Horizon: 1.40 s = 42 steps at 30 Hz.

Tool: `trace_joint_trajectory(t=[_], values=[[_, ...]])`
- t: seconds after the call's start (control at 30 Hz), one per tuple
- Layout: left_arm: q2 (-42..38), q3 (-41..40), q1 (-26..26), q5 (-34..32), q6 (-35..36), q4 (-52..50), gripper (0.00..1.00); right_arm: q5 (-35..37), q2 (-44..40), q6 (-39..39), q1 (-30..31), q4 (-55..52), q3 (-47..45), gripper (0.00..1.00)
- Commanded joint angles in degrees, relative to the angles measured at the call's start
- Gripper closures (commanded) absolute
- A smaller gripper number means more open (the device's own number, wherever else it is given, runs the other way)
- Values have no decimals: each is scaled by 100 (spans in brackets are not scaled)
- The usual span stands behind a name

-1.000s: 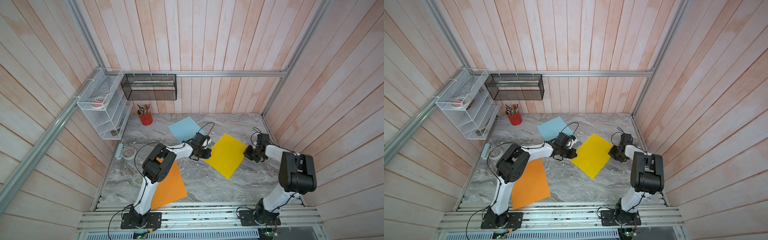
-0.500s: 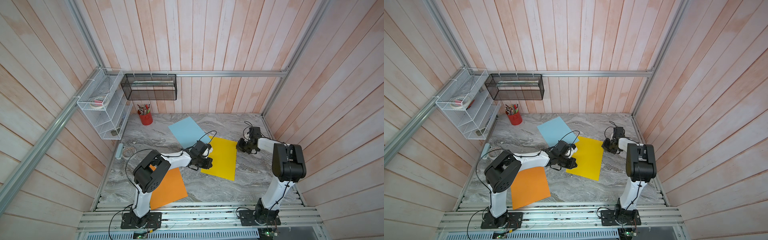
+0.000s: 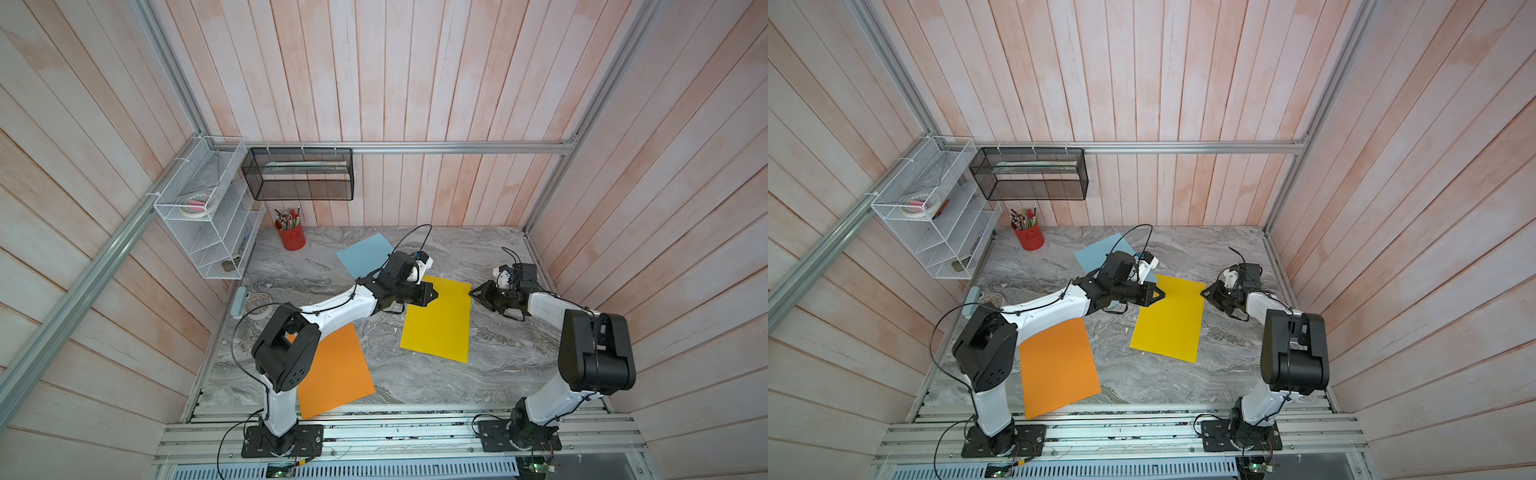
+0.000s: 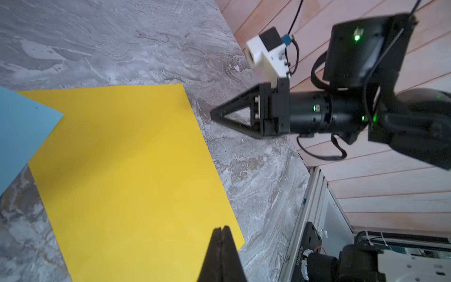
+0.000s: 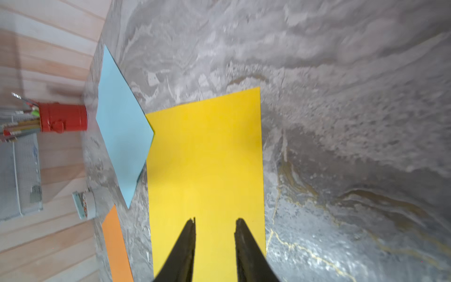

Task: Fold the rectangular paper in half along the long edge
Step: Adjust the paper at the center of the board.

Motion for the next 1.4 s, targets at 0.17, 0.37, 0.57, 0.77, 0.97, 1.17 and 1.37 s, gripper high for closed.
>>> trace_joint_trajectory(t=[0.17, 0.37, 0.57, 0.77, 0.97, 1.17, 1.37], values=[[1047, 668, -17, 163, 45, -397, 100, 166, -481, -311, -8, -356, -651, 57], [1327, 680, -64, 296, -24, -310, 100, 460, -749, -418, -117, -652, -750, 53], [1611, 764, -113, 327, 18, -473, 100, 275, -501, -440, -149, -604, -849, 53], [1785, 638, -158, 247, 2, -515, 100, 179, -348, -461, -149, -560, -920, 52], [1840, 433, -166, 128, -58, -534, 100, 135, -165, -405, -140, -432, -1048, 50], [1907, 229, -166, 204, -157, -443, 100, 119, 22, -326, 5, -286, -1096, 50], [1914, 64, -166, 226, -226, -366, 100, 74, 329, -143, 337, -86, -1019, 49]])
